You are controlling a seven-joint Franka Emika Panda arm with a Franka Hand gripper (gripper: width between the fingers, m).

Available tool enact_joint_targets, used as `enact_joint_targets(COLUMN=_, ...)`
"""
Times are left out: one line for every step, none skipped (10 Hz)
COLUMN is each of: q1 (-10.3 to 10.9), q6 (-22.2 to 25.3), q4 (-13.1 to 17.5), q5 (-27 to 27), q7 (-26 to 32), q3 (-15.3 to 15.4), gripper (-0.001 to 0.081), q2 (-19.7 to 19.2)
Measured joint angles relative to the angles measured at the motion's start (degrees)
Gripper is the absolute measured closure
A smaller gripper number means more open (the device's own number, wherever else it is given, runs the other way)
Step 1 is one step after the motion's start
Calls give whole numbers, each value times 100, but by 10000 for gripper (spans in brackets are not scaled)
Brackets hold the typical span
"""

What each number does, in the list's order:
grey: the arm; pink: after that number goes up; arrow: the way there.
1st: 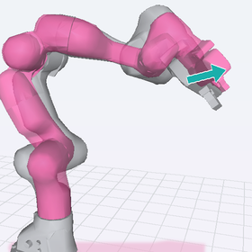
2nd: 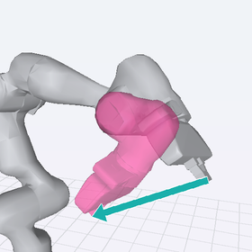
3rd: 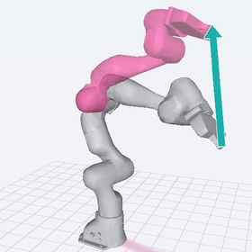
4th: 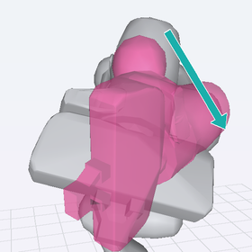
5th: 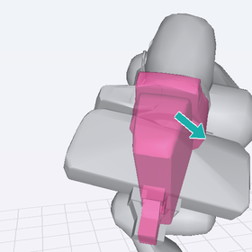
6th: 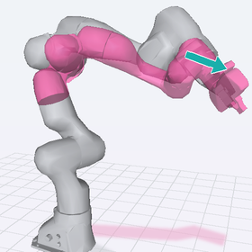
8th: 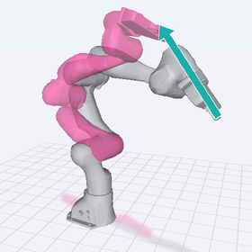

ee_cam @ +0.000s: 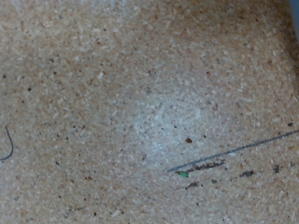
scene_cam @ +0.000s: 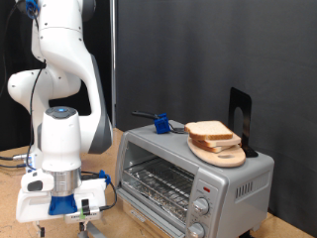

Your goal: Make a piece of toast with the oven

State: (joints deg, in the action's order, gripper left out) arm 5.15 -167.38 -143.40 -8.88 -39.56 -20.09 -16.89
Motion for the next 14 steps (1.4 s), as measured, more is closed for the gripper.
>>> enact_joint_targets(q1=-36, q6=-20, q4=-41, q5=-30, q7=69, q3=15, gripper=1, q2=30)
enact_joint_targets(q1=-141, q6=-35, q4=-90, q5=-191, q7=264, q3=114, gripper=1, q2=87)
enact_joint_targets(q1=-365, q6=-38, q4=-132, q5=-593, q7=672, q3=365, gripper=1, q2=201)
enact_joint_targets(q1=-574, q6=5, q4=-173, q5=-956, q7=1083, q3=590, gripper=1, q2=369)
enact_joint_targets(q1=-699, q6=111, q4=-292, q5=-1118, q7=1302, q3=721, gripper=1, q2=630)
enact_joint_targets(q1=-688, q6=110, q4=-291, q5=-1069, q7=1260, q3=709, gripper=1, q2=608)
enact_joint_targets(q1=-745, q6=178, q4=-277, q5=-1366, q7=1498, q3=816, gripper=1, q2=628)
enact_joint_targets(q1=-853, q6=501, q4=-229, q5=-1960, q7=2064, q3=1000, gripper=1, q2=749)
enact_joint_targets(q1=-953, q6=1011, q4=-171, q5=-2556, q7=2691, q3=1104, gripper=1, q2=983)
enact_joint_targets(q1=-1022, q6=1544, q4=-127, q5=-2903, q7=3129, q3=1107, gripper=1, q2=1248)
enact_joint_targets(q1=-1077, q6=2039, q4=-95, q5=-2987, q7=3327, q3=1078, gripper=1, q2=1498)
enact_joint_targets(q1=-1111, q6=2526, q4=-58, q5=-2987, q7=3430, q3=1023, gripper=1, q2=1741)
enact_joint_targets(q1=-1142, q6=2935, q4=-11, q5=-2989, q7=3505, q3=965, gripper=1, q2=1966)
enact_joint_targets(q1=-1153, q6=3271, q4=40, q5=-2996, q7=3563, q3=905, gripper=1, q2=2174)
